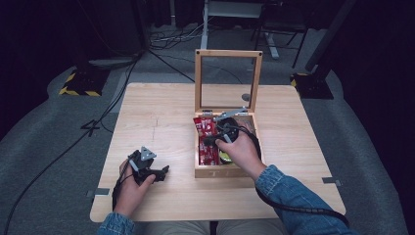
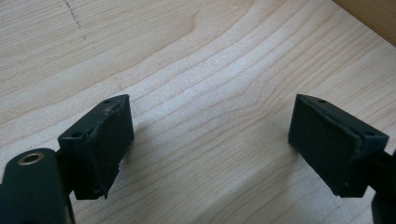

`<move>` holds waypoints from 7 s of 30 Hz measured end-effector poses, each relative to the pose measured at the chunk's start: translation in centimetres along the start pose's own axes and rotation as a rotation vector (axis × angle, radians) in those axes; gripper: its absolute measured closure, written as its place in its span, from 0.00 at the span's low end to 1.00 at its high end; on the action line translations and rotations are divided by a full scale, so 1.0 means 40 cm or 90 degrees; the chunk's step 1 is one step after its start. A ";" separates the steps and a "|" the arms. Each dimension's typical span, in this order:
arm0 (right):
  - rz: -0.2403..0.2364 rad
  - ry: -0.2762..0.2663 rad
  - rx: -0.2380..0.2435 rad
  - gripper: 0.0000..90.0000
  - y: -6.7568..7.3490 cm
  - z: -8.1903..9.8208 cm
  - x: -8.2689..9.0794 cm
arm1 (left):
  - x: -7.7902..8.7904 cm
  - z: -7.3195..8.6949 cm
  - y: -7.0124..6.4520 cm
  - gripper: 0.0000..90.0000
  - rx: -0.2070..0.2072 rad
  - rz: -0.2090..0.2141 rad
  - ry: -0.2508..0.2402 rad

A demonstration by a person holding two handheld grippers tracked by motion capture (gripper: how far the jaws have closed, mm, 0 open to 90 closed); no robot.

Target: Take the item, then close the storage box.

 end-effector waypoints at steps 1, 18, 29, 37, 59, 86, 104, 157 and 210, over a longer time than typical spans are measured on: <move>0.000 -0.005 0.000 0.91 -0.001 -0.003 0.005 | 0.000 0.000 0.000 0.16 -0.001 0.000 0.001; 0.032 -0.061 -0.004 0.91 -0.055 -0.028 0.112 | -0.001 -0.001 0.003 0.16 -0.004 0.006 0.000; 0.076 -0.090 -0.020 0.91 -0.121 -0.020 0.190 | -0.002 -0.002 0.004 0.15 -0.004 0.007 -0.001; 0.108 -0.100 -0.034 0.91 -0.170 -0.005 0.238 | -0.002 -0.002 0.005 0.15 -0.003 0.008 0.001; 0.197 -0.116 -0.078 0.91 -0.307 0.061 0.331 | -0.002 -0.002 0.005 0.15 -0.003 0.008 0.000; 0.273 -0.088 -0.123 0.91 -0.464 0.182 0.315 | -0.002 -0.002 0.005 0.15 -0.004 0.008 0.001; 0.280 0.002 -0.164 0.91 -0.512 0.268 0.257 | -0.002 -0.002 0.005 0.15 -0.004 0.008 0.002; 0.266 -0.045 -0.194 0.52 -0.485 0.268 0.238 | -0.015 -0.015 0.007 0.12 -0.003 0.006 0.002; 0.211 -0.269 -0.108 0.46 -0.548 -0.173 0.258 | -0.016 -0.016 0.009 0.12 0.001 -0.001 0.001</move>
Point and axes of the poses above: each handheld gripper's, and its own axes: x roughly backward along the jaws, z roughly out of its underside, y roughly to its left, the point moved 2 cm from there along -x, roughly forward along the jaws, and after that the axes turned 13 degrees about z, right-handed, at the moved point
